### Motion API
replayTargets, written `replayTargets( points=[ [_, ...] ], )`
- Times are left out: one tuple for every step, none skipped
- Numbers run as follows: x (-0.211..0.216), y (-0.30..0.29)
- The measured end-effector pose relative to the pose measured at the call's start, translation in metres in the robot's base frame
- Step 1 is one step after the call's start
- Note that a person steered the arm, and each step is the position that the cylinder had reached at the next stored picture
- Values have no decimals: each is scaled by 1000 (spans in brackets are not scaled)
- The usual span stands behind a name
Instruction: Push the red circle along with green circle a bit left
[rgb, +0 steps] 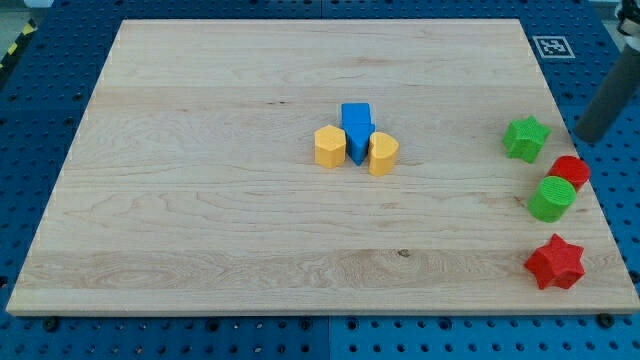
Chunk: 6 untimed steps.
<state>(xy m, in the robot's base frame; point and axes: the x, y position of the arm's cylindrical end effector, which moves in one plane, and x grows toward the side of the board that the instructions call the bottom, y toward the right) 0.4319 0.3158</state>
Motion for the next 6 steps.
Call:
replayTargets(
  points=[
    [19, -1],
    [34, -7],
    [46, -11],
    [46, -13],
    [46, -21],
    [46, -35]
  ],
)
